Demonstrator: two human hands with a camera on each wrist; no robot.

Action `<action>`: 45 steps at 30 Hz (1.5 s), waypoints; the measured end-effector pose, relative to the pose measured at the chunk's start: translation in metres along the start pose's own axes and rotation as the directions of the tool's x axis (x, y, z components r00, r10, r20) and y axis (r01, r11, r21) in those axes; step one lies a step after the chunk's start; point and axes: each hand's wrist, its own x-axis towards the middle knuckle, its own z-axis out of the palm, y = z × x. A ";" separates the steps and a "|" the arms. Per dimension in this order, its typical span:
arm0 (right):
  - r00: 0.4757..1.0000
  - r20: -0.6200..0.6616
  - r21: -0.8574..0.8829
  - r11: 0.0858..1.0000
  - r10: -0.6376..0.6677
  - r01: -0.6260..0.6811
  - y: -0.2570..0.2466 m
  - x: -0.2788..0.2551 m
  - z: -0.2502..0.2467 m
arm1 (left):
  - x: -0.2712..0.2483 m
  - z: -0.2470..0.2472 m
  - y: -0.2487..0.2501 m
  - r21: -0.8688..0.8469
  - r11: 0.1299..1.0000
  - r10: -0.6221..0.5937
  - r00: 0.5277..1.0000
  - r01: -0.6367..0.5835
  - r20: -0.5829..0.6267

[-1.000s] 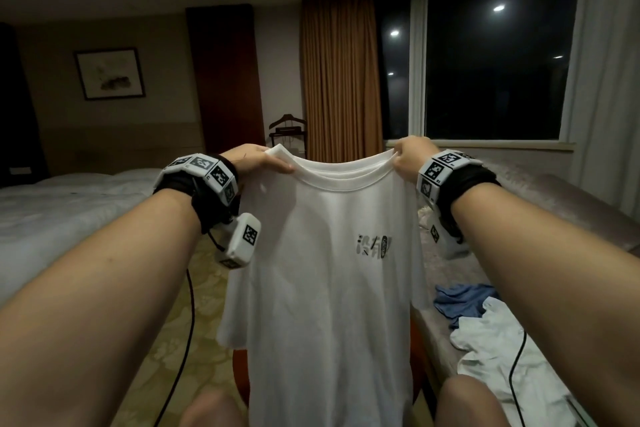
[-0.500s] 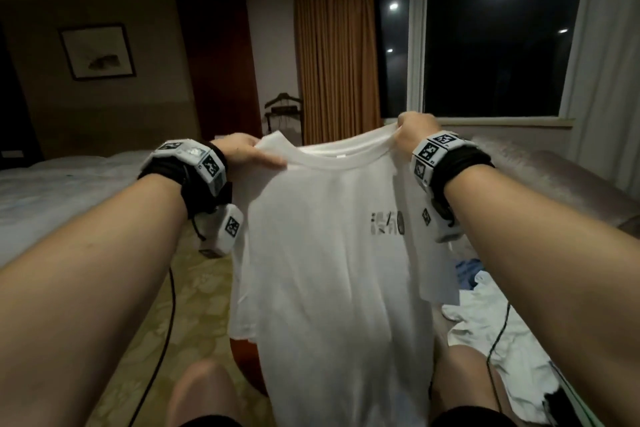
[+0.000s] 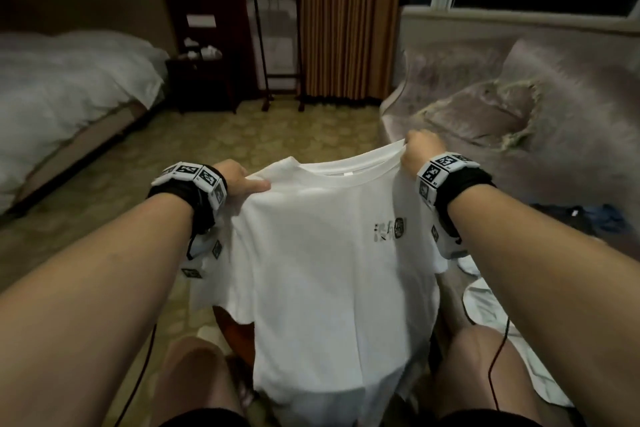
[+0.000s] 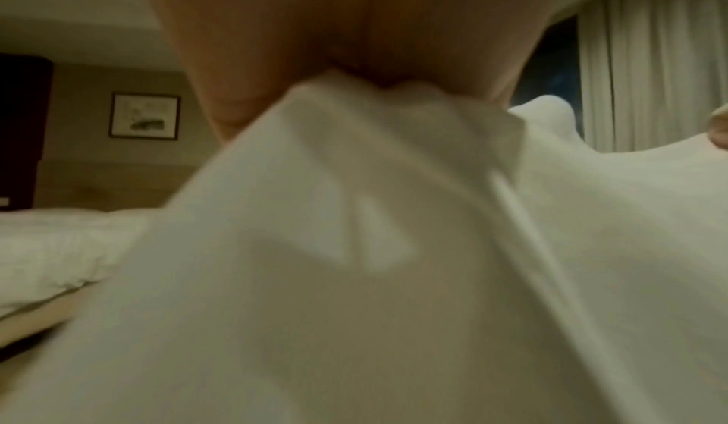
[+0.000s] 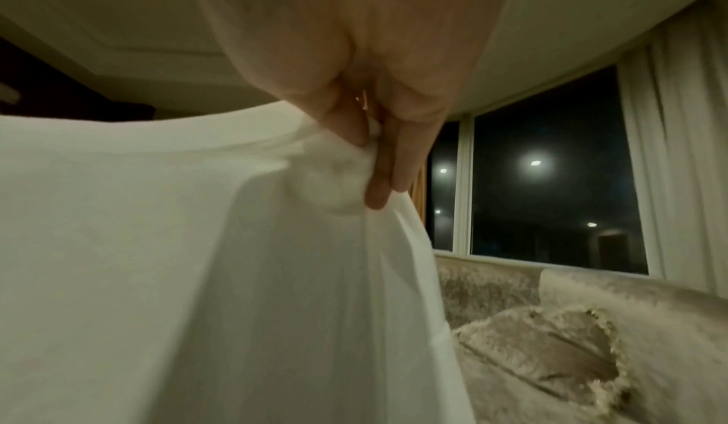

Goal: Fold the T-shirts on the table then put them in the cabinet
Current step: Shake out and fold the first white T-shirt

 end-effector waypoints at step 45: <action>0.620 0.768 -0.133 0.906 -0.162 0.401 -0.170 0.005 0.271 | 0.129 0.123 -0.190 -0.099 0.901 -0.370 0.867 0.422 0.335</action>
